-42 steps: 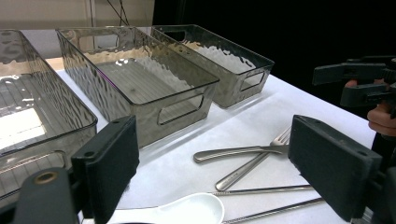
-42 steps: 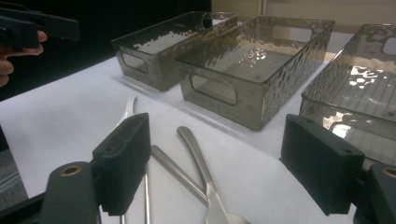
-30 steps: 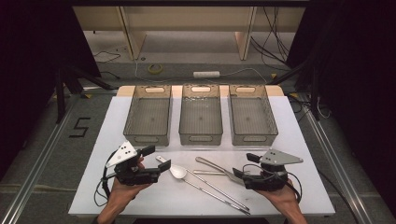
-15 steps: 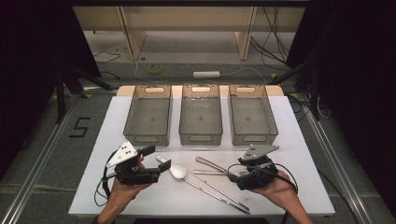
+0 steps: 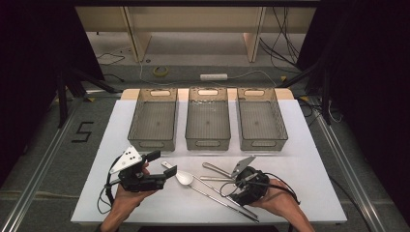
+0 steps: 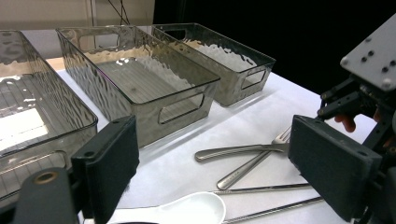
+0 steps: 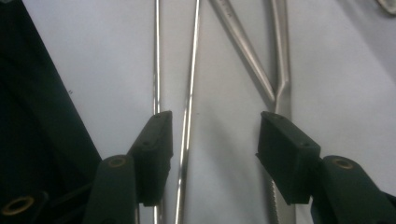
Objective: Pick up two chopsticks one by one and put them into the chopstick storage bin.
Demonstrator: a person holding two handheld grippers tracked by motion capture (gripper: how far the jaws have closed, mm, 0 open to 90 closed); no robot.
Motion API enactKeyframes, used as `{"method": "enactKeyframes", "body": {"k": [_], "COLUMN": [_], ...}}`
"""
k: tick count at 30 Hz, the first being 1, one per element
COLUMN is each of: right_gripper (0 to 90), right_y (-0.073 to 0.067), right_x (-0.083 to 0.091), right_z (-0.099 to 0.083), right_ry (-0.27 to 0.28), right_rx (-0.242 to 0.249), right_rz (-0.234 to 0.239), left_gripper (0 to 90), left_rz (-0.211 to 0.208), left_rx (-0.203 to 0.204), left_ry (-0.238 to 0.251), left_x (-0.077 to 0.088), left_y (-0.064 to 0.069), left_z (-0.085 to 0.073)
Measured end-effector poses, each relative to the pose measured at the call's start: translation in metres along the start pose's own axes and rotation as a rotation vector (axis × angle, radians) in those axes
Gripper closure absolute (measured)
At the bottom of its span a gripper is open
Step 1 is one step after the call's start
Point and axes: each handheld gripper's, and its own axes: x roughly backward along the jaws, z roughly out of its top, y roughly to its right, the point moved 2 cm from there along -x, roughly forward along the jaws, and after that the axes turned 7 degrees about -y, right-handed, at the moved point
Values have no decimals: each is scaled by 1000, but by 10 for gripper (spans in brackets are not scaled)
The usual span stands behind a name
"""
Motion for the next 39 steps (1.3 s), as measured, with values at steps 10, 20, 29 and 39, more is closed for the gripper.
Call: {"method": "enactKeyframes", "body": {"k": [10, 20, 29, 39], "right_gripper": [572, 682, 761, 831], "right_y": [-8, -9, -11, -12], "right_x": [-16, -28, -31, -34], "right_z": [1, 0, 1, 4], "right_ry": [-76, -141, -177, -222], "right_rx": [50, 77, 84, 93], "right_rz": [6, 16, 31, 16], "left_gripper": [158, 157, 158, 157], "left_rz": [0, 4, 7, 7], "left_rx": [-2, -14, -23, -30], "left_ry": [0, -2, -4, -8], "left_x": [0, 0, 0, -1], "left_y": [1, 1, 3, 3], "left_z": [0, 0, 0, 0]}}
